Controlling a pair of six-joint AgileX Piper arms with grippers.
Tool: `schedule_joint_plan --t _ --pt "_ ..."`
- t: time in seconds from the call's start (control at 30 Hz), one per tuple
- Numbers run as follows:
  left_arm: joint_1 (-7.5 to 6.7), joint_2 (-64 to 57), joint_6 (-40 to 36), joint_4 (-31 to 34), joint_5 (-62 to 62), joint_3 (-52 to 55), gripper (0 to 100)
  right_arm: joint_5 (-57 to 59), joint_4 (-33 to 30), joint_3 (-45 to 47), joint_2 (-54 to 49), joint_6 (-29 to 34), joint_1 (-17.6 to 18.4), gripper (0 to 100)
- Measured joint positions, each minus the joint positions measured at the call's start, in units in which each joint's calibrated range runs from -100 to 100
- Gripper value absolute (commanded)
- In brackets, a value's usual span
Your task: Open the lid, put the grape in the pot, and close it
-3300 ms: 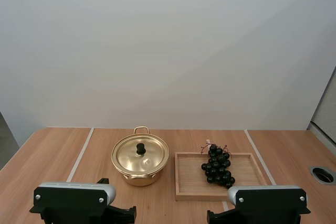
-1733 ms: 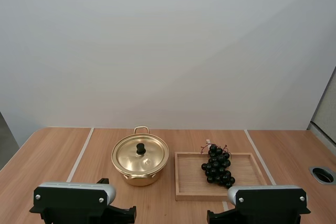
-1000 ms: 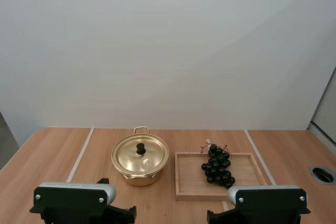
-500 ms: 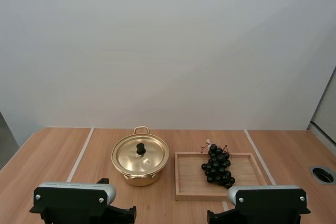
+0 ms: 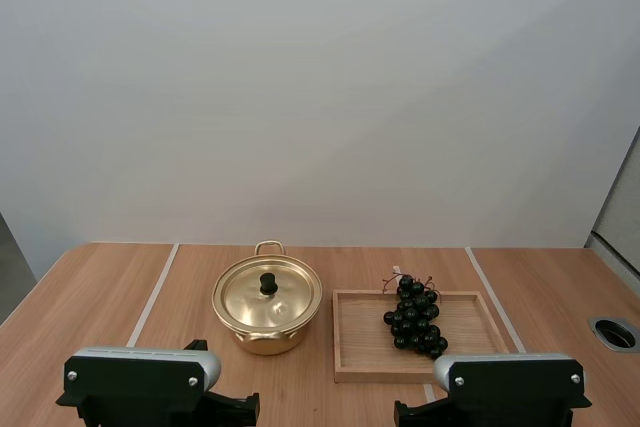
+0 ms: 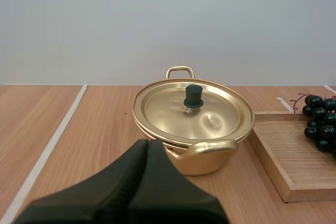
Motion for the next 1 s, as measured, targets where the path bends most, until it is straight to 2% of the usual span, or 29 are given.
schedule_joint_plan --t 0.37,0.53,0.73,1.0 --pt "0.00 0.0 0.0 0.8 0.0 -0.4 0 -1.0 0.1 0.0 0.0 0.0 0.0 0" --pt "0.00 0.0 0.0 1.8 2.0 -6.9 0 -3.7 0.0 -0.1 0.0 0.0 0.0 0" --pt "0.00 -0.1 0.0 2.0 8.3 -19.7 0 7.5 0.0 -9.5 -0.1 0.0 0.0 0" --pt "0.00 -0.2 0.0 2.0 9.5 -29.4 0 10.7 2.2 -20.6 -0.1 0.0 0.0 0"
